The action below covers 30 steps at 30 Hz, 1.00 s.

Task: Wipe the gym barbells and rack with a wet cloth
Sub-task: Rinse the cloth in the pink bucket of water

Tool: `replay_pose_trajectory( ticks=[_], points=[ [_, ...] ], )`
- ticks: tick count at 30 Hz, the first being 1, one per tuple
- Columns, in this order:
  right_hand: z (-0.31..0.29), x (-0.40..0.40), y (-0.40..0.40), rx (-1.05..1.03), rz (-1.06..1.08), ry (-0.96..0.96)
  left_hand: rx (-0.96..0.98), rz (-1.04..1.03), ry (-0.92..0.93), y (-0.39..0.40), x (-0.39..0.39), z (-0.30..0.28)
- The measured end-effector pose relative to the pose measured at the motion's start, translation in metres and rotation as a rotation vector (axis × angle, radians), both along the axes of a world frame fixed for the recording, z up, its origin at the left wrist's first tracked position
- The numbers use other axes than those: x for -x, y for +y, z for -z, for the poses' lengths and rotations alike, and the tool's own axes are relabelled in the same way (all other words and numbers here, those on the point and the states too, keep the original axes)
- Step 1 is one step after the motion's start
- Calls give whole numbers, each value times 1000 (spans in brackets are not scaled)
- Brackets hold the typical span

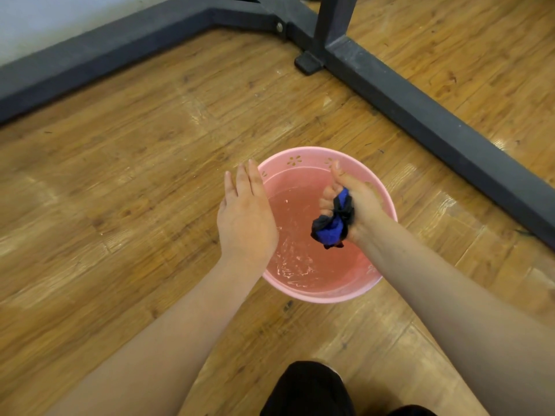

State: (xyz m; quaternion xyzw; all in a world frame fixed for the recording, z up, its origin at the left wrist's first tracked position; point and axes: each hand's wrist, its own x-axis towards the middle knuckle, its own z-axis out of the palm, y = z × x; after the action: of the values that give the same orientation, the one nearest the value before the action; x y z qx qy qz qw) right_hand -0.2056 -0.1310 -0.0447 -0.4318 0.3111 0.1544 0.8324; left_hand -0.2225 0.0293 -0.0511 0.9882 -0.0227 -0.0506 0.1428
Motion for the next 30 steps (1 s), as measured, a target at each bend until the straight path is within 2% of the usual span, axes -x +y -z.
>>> replay_pose_trajectory(
  ticks=[2, 5, 9, 10, 12, 14, 17, 20, 26, 30],
  points=[
    [-2, 0, -5, 30, -158, 11, 1, 0, 0, 0, 0, 1],
    [-7, 2, -18, 253, -598, -64, -8, 2, -1, 0, 1, 1],
    [-36, 11, -42, 443, -826, -146, 7, -7, 3, 0, -1, 1],
    [-41, 15, -45, 544, -924, -172, 9, -9, 1, 0, -1, 1],
    [-46, 23, -46, 919, -1271, -260, 1, -6, 5, 0, -1, 1],
    [-45, 29, -41, 1219, -1602, -264, 4, -9, 16, -1, 0, 0],
    [-52, 30, -38, 1384, -1781, -199, -3, -5, 10, -1, 0, 0],
    [-56, 27, -40, 1310, -1757, -201, -13, -3, 21, -1, 0, 1],
    [-50, 22, -39, 1058, -1135, -327, -14, 2, 26, -1, 0, -1],
    [-42, 22, -34, 880, -906, -305, -16, 5, 17, -1, 0, 0]
  ],
)
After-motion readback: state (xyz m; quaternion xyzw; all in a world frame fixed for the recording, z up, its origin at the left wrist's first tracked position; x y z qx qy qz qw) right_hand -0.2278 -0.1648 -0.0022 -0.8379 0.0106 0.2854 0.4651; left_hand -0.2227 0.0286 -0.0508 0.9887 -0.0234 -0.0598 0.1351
